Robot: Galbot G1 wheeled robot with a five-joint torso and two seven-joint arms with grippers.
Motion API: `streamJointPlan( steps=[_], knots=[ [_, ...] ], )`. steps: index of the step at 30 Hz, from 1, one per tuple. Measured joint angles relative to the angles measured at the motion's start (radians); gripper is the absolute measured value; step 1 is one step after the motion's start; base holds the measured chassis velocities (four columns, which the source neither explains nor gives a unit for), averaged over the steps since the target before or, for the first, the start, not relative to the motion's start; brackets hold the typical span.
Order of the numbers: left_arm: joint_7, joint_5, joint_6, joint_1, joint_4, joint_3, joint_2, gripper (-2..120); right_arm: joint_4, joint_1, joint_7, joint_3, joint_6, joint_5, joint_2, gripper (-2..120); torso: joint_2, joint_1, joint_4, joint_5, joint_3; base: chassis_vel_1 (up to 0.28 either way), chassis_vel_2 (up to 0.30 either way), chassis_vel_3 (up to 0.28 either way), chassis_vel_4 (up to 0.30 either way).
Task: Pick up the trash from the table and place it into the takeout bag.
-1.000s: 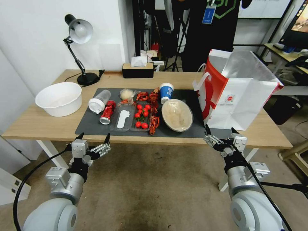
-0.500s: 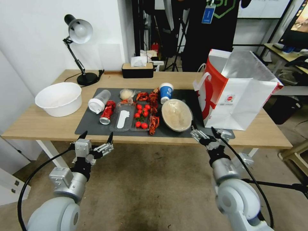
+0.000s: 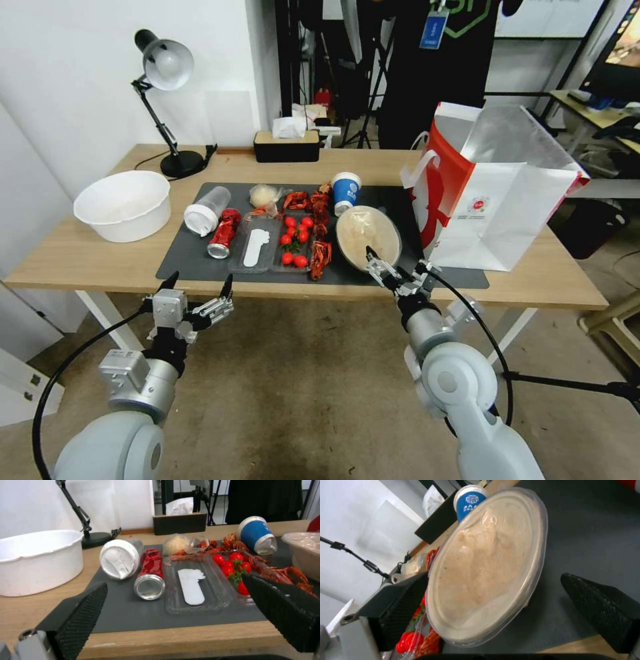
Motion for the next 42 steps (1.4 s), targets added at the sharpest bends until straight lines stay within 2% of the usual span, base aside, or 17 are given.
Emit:
streamJointPlan(
  steps=[4, 5, 6, 7, 9, 12, 13, 16, 21, 23, 25, 27, 37, 41, 42],
  knots=[
    [0.000, 0.000, -0.002, 0.000, 0.000, 0.000, 0.000, 100, -0.002, 0.004, 0.007, -0.002, -0.004, 0.008, 0.001, 94, 0.000, 0.000, -0.0001, -0.0001, 0.000, 0.000, 0.000, 0.000, 0.000],
    [0.000, 0.000, -0.002, 0.001, 0.000, 0.000, 0.000, 100, -0.003, 0.006, 0.010, -0.003, -0.006, 0.011, 0.002, 84, 0.000, 0.000, -0.0001, -0.0001, 0.000, 0.000, 0.000, 0.000, 0.000],
    [0.000, 0.000, -0.004, 0.001, 0.000, 0.000, 0.000, 100, -0.005, 0.009, 0.014, -0.005, -0.008, 0.014, 0.003, 83, 0.000, 0.000, -0.0001, -0.0001, 0.000, 0.000, 0.000, 0.000, 0.000],
    [-0.001, 0.001, -0.007, 0.002, 0.000, -0.001, -0.001, 100, -0.011, 0.016, 0.021, -0.009, -0.009, 0.019, 0.005, 71, 0.000, 0.000, 0.0000, 0.0000, 0.000, 0.000, 0.000, 0.000, 0.000],
    [-0.001, 0.001, -0.008, 0.002, 0.001, -0.001, -0.001, 100, -0.013, 0.019, 0.024, -0.011, -0.009, 0.020, 0.007, 70, 0.000, 0.000, 0.0000, 0.0000, 0.000, 0.000, 0.000, 0.000, 0.000],
    [-0.002, 0.003, -0.016, 0.004, 0.004, -0.001, -0.002, 100, -0.016, 0.021, 0.030, -0.012, -0.009, 0.021, 0.011, 57, 0.000, 0.000, -0.0001, 0.0000, 0.000, 0.000, 0.000, 0.000, 0.000],
    [-0.002, 0.003, -0.016, 0.004, 0.004, -0.001, -0.002, 100, -0.016, 0.021, 0.030, -0.012, -0.009, 0.021, 0.011, 57, 0.000, 0.000, -0.0001, 0.0000, 0.000, 0.000, 0.000, 0.000, 0.000],
    [-0.003, 0.006, -0.032, 0.006, 0.010, 0.001, -0.003, 100, -0.021, 0.022, 0.041, -0.012, -0.012, 0.022, 0.014, 39, 0.000, 0.000, -0.0001, 0.0000, 0.000, 0.000, 0.000, 0.000, 0.000],
    [-0.003, 0.008, -0.035, 0.009, 0.009, 0.002, -0.004, 100, -0.023, 0.025, 0.055, -0.012, -0.020, 0.030, 0.015, 28, 0.000, 0.000, -0.0001, 0.0000, 0.000, 0.000, 0.000, 0.000, 0.000],
    [-0.003, 0.010, -0.041, 0.014, 0.007, 0.003, -0.004, 100, -0.024, 0.028, 0.065, -0.012, -0.025, 0.039, 0.016, 17, 0.000, 0.000, -0.0001, 0.0001, 0.000, 0.000, 0.000, 0.000, 0.000],
    [-0.003, 0.010, -0.045, 0.016, 0.007, 0.003, -0.004, 100, -0.024, 0.027, 0.068, -0.012, -0.026, 0.041, 0.016, 14, 0.000, 0.000, -0.0001, 0.0000, 0.000, 0.000, 0.000, 0.000, 0.000],
    [-0.003, 0.011, -0.053, 0.019, 0.007, 0.004, -0.004, 100, -0.019, 0.023, 0.076, -0.012, -0.026, 0.044, 0.019, 3, 0.000, 0.000, 0.0000, 0.0001, 0.000, 0.000, 0.000, 0.000, 0.000],
    [-0.002, 0.014, -0.063, 0.016, 0.017, 0.005, -0.004, 100, 0.040, 0.003, 0.081, -0.002, -0.016, 0.029, 0.015, 1, 0.000, 0.000, -0.0001, 0.0000, 0.000, 0.000, 0.000, 0.000, 0.000],
    [-0.002, 0.015, -0.069, 0.011, 0.027, 0.008, -0.005, 100, 0.143, 0.003, -0.092, 0.031, 0.064, 0.013, -0.019, 1, 0.000, 0.000, -0.0001, 0.0001, 0.000, 0.000, 0.000, 0.000, 0.000],
    [-0.002, 0.015, -0.069, 0.011, 0.027, 0.008, -0.005, 100, 0.143, 0.003, -0.092, 0.031, 0.064, 0.013, -0.019, 1, 0.000, 0.000, -0.0001, 0.0001, 0.000, 0.000, 0.000, 0.000, 0.000]
  ],
)
